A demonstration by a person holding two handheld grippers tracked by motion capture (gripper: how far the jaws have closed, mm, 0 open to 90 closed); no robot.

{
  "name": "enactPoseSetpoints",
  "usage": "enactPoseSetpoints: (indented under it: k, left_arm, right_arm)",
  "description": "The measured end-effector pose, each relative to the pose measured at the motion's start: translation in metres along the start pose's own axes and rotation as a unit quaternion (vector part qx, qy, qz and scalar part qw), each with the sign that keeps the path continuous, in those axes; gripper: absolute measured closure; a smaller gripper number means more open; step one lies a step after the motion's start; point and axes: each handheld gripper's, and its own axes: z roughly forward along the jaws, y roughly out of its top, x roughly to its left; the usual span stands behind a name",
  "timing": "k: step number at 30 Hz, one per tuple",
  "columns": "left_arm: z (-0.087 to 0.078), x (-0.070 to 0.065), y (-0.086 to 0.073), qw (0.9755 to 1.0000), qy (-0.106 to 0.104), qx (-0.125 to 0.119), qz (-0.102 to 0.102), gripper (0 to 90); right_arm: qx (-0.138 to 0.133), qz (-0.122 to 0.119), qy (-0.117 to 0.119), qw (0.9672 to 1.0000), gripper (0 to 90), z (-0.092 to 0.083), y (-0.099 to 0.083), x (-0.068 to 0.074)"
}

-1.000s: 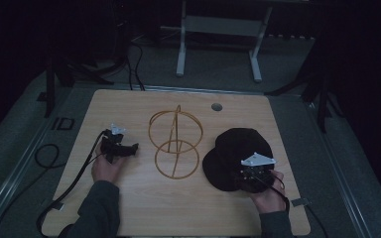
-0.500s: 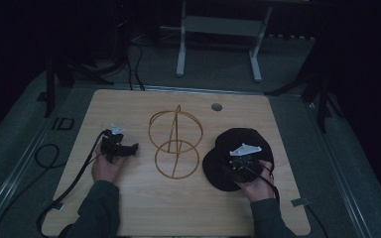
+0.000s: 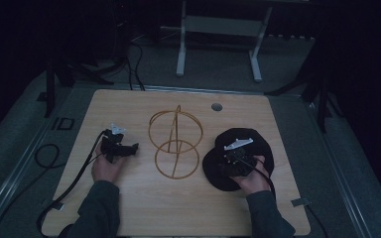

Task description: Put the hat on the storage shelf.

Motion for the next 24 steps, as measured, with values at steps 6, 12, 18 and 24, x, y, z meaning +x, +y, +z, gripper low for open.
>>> enactPoseSetpoints:
  k: [6,12,18,24]
  left_arm:
    - [0.0,0.0,0.0,1.0,0.0,0.0,0.0,13.3]
    - [0.0,0.0,0.0,1.0,0.0,0.0,0.0,13.3]
    - [0.0,0.0,0.0,1.0,0.0,0.0,0.0,13.4]
    - [0.0,0.0,0.0,1.0,0.0,0.0,0.0,13.3]
  right_arm:
    - [0.014,0.001,0.0,0.9999,39.1,0.014,0.003,0.005]
    - [0.018,0.031,0.027,0.999,44.8,0.018,0.004,-0.003]
    - [0.022,0.052,0.076,0.9955,62.2,0.02,0.004,-0.01]
    - [0.029,0.07,0.098,0.9923,74.2,0.021,0.005,-0.013]
